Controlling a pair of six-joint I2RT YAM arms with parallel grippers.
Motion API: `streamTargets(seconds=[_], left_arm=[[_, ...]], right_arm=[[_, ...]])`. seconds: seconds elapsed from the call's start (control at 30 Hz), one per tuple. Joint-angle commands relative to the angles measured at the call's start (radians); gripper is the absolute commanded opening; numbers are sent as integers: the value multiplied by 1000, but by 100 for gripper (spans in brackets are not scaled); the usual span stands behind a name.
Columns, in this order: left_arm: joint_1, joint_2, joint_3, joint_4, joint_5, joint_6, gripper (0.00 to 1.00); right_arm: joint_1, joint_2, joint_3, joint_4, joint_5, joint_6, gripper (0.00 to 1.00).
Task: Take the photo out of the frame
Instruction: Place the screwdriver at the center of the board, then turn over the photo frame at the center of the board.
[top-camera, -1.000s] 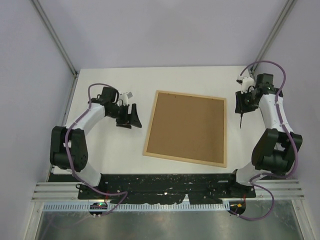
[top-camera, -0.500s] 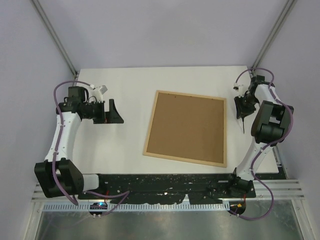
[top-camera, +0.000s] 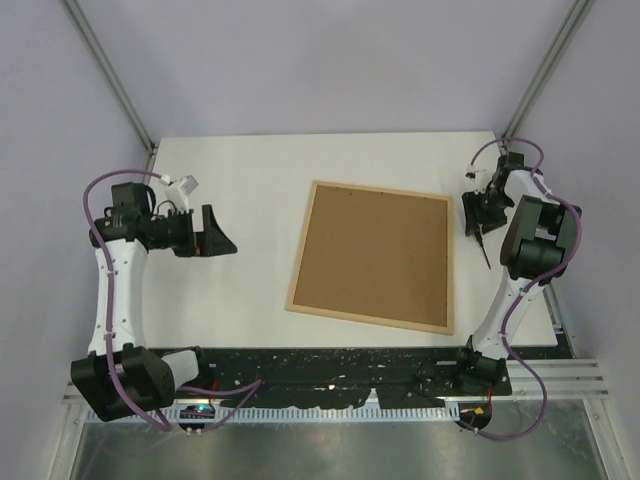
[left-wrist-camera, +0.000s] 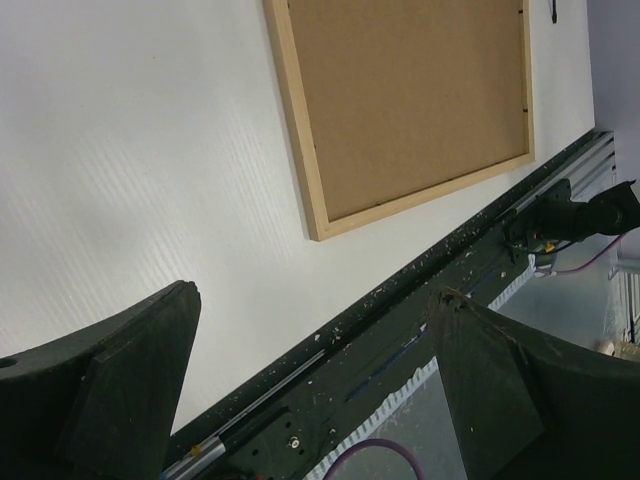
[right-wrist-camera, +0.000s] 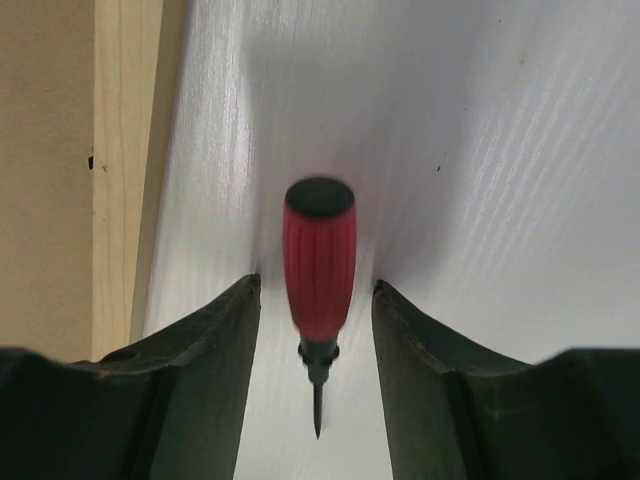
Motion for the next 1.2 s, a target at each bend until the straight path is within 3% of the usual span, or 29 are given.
streamTargets(seconds=[0.0, 0.33, 0.57, 0.7, 0.87, 1.03, 1.17], left_arm=[[7, -39, 10, -9, 47, 19, 100], [9, -112, -12, 11, 26, 15, 100], [9, -129, 19, -17, -6, 48, 100], [9, -126, 51, -63, -4, 96, 99], [9, -134, 79, -78, 0, 114, 100], [10, -158, 68, -37, -20, 82, 100], [12, -201, 30, -1, -43, 64, 100]], right_arm=[[-7, -11, -30, 75, -13, 11, 57], [-6, -94, -45, 86, -54, 25, 67], [45, -330, -108, 65, -94, -56, 82], [233, -570, -251, 68, -71, -171, 82], [619, -779, -395, 92, -85, -165, 84], [927, -792, -436, 187, -68, -96, 84], [1163, -700, -459, 226, 13, -73, 84]])
